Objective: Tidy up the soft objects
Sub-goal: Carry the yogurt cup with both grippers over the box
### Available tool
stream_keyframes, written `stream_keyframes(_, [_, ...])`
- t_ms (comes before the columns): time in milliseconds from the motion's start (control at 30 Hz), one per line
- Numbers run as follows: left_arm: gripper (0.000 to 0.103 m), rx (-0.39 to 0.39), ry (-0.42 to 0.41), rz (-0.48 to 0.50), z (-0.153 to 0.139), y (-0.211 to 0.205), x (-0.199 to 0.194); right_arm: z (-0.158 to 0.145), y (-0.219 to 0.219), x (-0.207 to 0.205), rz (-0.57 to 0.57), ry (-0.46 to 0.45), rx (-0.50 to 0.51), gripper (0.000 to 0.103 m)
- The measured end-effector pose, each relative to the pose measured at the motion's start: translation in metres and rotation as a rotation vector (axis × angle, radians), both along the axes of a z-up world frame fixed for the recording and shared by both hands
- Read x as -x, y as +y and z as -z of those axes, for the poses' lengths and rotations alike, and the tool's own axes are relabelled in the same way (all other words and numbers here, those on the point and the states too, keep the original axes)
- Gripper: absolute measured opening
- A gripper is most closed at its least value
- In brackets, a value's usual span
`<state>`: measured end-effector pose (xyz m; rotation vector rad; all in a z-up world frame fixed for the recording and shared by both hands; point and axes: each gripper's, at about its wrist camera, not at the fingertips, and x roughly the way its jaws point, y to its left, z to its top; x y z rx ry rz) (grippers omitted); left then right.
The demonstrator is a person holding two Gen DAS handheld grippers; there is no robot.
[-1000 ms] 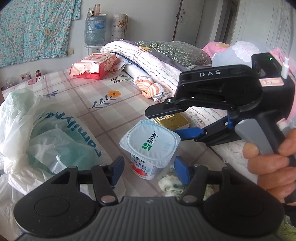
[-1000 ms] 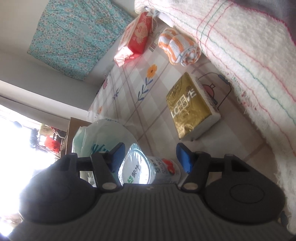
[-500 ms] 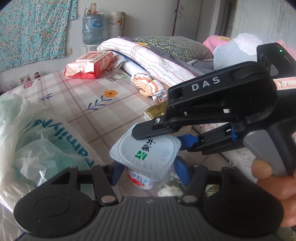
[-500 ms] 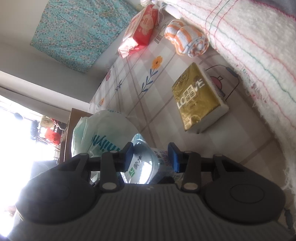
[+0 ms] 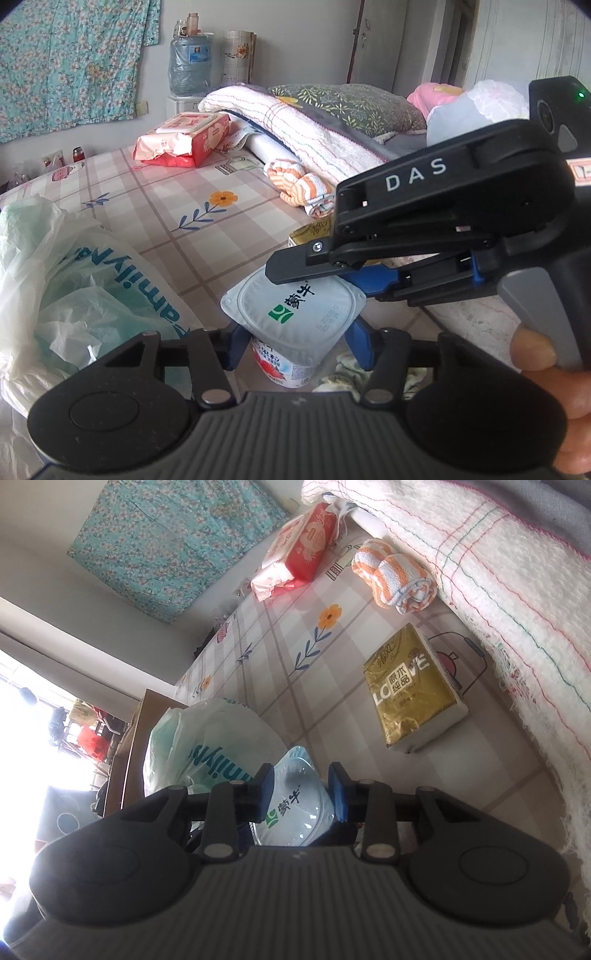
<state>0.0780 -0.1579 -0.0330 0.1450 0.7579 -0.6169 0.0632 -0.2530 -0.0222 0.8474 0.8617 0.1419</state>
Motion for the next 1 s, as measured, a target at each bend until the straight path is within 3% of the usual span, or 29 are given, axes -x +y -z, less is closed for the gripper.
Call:
stream_keyframes(433, [0.057,0.080,-0.101,-0.053,-0.044,0.025,0.007,-0.057,0.019,0.004,-0.026,-0.121,0.024,0.032])
stream_keyframes(700, [0.056,0.127,-0.208,-0.145,-0.083,0.065,0.011,-0.106,0.063,-0.007,-0.118,-0.217,0.057,0.033])
stream_keyframes(1000, [0.056,0.096,-0.299,-0.287,-0.121,0.121,0.017,-0.156,0.140,-0.027,-0.283,-0.280,0.038,0.033])
